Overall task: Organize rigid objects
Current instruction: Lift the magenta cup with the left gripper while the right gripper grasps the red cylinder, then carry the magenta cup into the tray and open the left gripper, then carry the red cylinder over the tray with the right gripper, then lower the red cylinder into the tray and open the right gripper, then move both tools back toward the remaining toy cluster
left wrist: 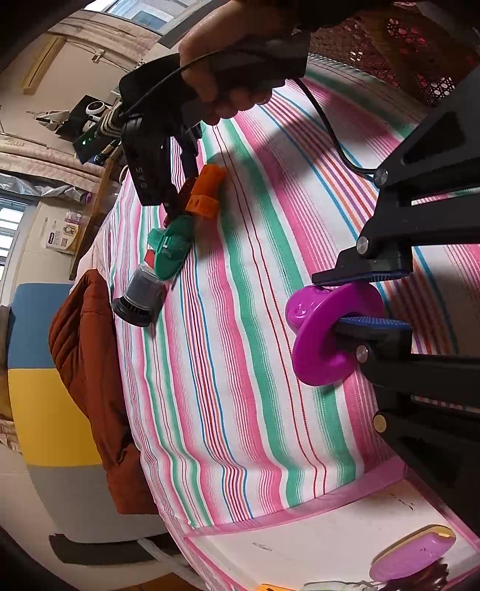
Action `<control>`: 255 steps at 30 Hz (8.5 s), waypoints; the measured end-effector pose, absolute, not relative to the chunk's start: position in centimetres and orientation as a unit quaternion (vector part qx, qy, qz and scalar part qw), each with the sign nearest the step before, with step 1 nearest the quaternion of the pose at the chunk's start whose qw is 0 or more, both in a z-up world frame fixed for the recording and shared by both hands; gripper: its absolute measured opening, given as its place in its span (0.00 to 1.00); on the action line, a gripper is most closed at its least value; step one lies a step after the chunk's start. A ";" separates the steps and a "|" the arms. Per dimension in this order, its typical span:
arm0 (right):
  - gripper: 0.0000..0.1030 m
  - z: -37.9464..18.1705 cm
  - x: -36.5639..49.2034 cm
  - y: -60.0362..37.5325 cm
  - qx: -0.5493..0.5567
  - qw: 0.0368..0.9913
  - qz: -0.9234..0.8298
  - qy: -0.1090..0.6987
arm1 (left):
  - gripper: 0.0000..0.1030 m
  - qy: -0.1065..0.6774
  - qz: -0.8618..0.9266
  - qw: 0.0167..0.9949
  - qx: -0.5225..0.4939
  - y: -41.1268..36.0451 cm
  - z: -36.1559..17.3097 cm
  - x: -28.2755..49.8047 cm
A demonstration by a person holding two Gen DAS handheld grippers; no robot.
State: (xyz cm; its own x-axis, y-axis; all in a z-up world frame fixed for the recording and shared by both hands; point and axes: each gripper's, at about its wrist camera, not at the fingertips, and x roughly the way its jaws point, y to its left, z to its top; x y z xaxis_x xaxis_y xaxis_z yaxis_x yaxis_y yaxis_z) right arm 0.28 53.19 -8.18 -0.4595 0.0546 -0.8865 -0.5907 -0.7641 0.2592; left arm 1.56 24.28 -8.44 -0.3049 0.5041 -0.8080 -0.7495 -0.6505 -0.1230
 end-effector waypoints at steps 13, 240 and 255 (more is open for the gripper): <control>0.34 -8.3 -0.9 50.1 -0.509 0.215 0.822 0.138 | 0.13 0.131 0.798 0.394 -0.437 23.5 -8.2 1.8; 0.79 -2.2 2.0 49.4 -0.402 0.193 0.876 0.185 | 0.32 0.040 0.885 0.195 -0.422 4.8 -0.9 -1.0; 0.82 -3.6 5.0 55.3 -0.365 0.254 0.832 0.331 | 0.36 0.099 0.850 0.302 -0.420 16.1 -0.2 -0.1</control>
